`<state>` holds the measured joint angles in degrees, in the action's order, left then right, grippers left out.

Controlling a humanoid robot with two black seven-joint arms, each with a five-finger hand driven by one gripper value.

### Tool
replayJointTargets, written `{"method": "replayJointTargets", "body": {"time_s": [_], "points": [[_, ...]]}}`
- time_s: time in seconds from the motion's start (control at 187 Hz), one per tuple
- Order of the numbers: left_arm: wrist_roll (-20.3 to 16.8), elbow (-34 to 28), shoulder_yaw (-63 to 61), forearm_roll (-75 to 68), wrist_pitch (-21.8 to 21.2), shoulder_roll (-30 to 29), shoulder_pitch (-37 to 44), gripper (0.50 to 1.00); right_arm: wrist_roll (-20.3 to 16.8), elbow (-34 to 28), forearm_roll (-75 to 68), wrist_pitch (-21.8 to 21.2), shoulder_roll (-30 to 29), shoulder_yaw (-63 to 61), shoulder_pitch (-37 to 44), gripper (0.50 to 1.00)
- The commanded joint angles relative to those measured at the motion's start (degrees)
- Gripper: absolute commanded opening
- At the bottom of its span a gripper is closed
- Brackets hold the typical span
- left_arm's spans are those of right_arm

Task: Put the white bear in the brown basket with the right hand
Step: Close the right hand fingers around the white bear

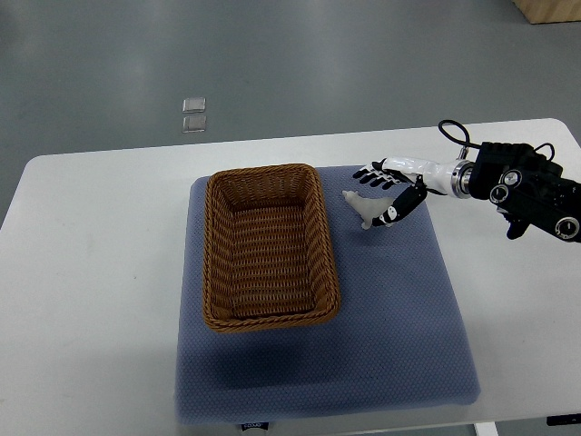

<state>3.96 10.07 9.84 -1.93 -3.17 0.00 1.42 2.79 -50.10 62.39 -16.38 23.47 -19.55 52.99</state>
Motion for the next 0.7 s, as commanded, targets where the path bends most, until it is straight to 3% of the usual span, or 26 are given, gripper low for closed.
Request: {"method": "replayJointTargets", "body": {"time_s": [0.0, 0.283, 0.455, 0.695], "points": [[0.0, 0.1, 0.0, 0.0, 0.0, 0.0, 0.1, 1.0, 0.0, 0.2, 0.0, 0.3, -0.4, 0.0, -0.2, 0.86], [0.0, 0.1, 0.0, 0.0, 0.0, 0.0, 0.1, 1.0, 0.4, 1.1, 0.0, 0.3, -0.6, 0.1, -0.4, 0.817], [0.0, 0.0, 0.0, 0.0, 0.0, 0.0, 0.1, 1.0, 0.8, 1.1, 0.0, 0.5, -0.6, 1.0, -0.9, 0.691], [0.0, 0.0, 0.0, 0.0, 0.0, 0.0, 0.1, 1.0, 2.2, 1.5, 0.0, 1.9, -0.5, 2.8, -0.6, 0.574]]}}
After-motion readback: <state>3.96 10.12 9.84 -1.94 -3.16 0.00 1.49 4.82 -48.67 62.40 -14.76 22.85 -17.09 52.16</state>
